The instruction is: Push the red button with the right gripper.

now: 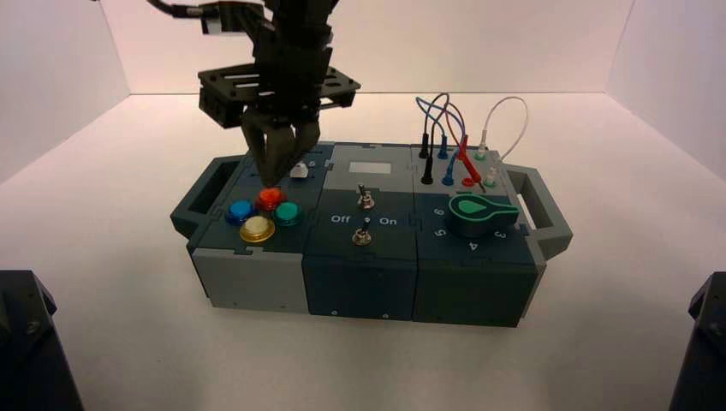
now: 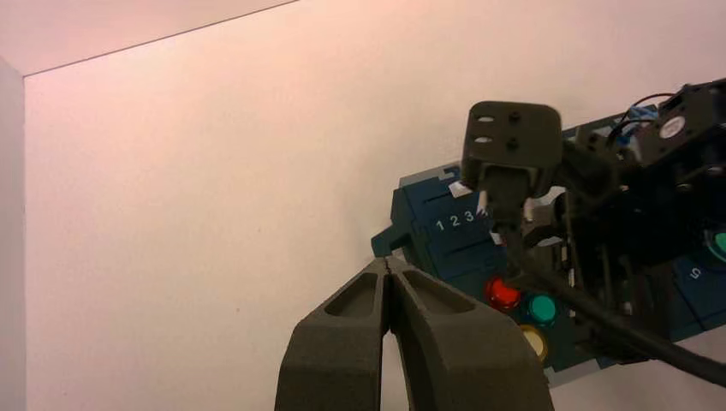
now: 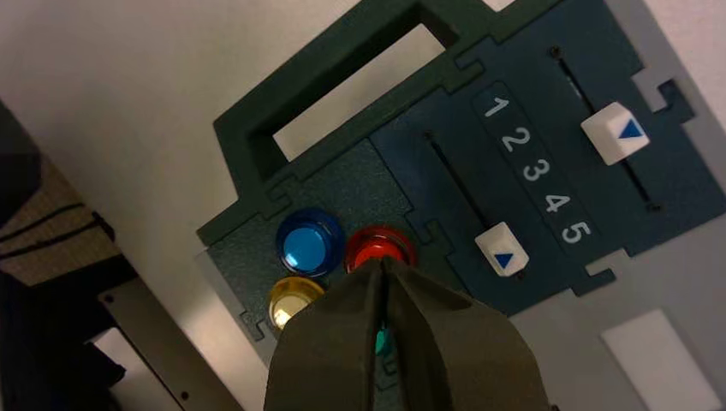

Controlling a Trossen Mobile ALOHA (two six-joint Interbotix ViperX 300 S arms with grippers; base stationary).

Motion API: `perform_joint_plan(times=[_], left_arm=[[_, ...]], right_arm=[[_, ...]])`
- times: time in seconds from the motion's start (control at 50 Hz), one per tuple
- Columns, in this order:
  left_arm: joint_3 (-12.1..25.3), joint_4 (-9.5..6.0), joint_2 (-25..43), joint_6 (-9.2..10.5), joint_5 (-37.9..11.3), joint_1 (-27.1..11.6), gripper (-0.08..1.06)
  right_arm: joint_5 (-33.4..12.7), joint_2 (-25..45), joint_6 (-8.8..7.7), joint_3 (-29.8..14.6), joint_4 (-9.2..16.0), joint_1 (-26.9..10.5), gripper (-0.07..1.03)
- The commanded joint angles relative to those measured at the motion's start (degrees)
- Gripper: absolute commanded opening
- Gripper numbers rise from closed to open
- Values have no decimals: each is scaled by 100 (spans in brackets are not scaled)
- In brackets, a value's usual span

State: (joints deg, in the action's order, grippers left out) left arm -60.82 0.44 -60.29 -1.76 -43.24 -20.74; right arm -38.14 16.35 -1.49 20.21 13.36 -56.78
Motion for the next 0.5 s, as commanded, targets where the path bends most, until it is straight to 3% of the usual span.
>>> perform_joint_plan(times=[0.02, 0.5], left_arm=[[79, 9, 26, -44, 18, 18, -3], [79, 9, 26, -53, -26, 18, -3]], right_arm=[[18, -62, 9, -149, 26, -35, -3], [26, 53, 18, -123, 88, -35, -2]])
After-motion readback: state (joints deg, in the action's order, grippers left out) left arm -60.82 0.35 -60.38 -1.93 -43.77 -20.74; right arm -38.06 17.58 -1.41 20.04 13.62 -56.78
